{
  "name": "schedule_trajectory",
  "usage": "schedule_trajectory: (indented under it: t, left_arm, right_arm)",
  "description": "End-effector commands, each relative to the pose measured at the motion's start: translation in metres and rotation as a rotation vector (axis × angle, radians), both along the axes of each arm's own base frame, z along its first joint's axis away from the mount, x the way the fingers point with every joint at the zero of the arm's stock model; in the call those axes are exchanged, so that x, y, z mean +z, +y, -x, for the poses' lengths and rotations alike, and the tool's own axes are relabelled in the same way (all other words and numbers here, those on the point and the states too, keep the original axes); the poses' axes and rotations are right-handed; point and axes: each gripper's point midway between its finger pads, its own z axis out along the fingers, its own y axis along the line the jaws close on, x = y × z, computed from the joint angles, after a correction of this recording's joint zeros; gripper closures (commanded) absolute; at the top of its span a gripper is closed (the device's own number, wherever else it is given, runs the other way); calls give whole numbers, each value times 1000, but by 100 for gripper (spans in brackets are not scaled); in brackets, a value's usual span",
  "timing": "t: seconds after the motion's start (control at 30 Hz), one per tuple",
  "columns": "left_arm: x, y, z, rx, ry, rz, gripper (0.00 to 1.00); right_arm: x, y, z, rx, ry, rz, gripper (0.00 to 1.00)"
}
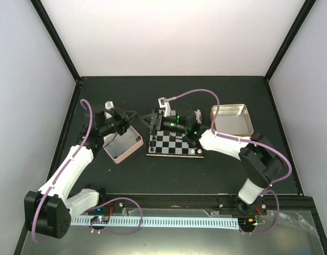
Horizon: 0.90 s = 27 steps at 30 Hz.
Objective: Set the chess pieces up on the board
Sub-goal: Pick up the chess piece from the storage box.
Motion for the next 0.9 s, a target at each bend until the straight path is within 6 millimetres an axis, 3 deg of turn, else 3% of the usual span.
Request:
schedule_trajectory:
  t: [0.0, 0.53, 0.87]
  left_arm:
    - [29, -5, -2, -2, -34, 118, 98]
    - [21, -4, -5, 11, -14, 128, 98]
    - [12, -5, -2, 5, 8, 121, 98]
  right_arm:
    - [28, -2, -7, -54, -15, -84, 48]
    - [29, 4, 0, -32, 19, -89, 77]
    - [45, 3, 1, -33, -8, -114, 98]
